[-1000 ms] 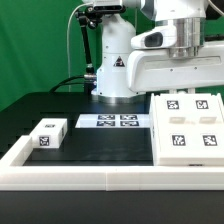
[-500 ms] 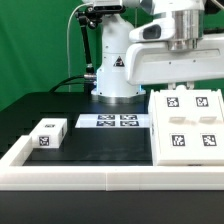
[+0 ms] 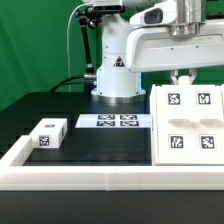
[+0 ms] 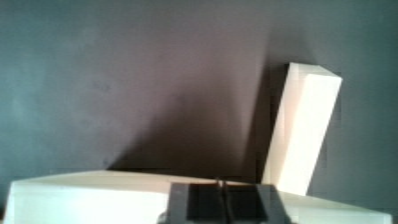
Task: Assemble cabinet
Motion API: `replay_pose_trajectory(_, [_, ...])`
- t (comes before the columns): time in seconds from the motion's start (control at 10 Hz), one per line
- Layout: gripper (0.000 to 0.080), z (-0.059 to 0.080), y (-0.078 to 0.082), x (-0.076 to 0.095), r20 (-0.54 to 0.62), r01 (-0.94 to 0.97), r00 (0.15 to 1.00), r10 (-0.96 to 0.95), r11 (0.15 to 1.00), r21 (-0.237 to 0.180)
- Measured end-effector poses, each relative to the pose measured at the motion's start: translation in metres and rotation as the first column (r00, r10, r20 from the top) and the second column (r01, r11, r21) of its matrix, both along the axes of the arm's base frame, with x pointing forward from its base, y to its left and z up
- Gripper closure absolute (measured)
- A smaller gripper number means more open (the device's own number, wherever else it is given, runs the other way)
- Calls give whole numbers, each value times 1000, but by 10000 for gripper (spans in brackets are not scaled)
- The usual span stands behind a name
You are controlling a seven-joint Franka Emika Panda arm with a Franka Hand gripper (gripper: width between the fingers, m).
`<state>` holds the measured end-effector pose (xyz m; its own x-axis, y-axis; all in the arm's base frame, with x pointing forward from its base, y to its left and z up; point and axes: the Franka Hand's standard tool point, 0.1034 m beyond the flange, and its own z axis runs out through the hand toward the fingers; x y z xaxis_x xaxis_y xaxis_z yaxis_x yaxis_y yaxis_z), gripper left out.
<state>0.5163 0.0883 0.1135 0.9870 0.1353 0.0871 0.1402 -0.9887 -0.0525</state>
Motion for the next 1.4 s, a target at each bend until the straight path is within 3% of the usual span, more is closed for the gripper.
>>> replay_pose_trajectory(0.3, [798,2,-1,5,3,2,1000,-2,1000,1])
replay_pose_trajectory(0.8, [798,23,1,32,-6,4,1000,-4,1000,10])
replay_pose_trajectory(1.3, [772,21,2,36,-5,3,1000,-3,1000,10])
replay_pose_trajectory(1.4, [599,21,2,36,-5,3,1000,-3,1000,10])
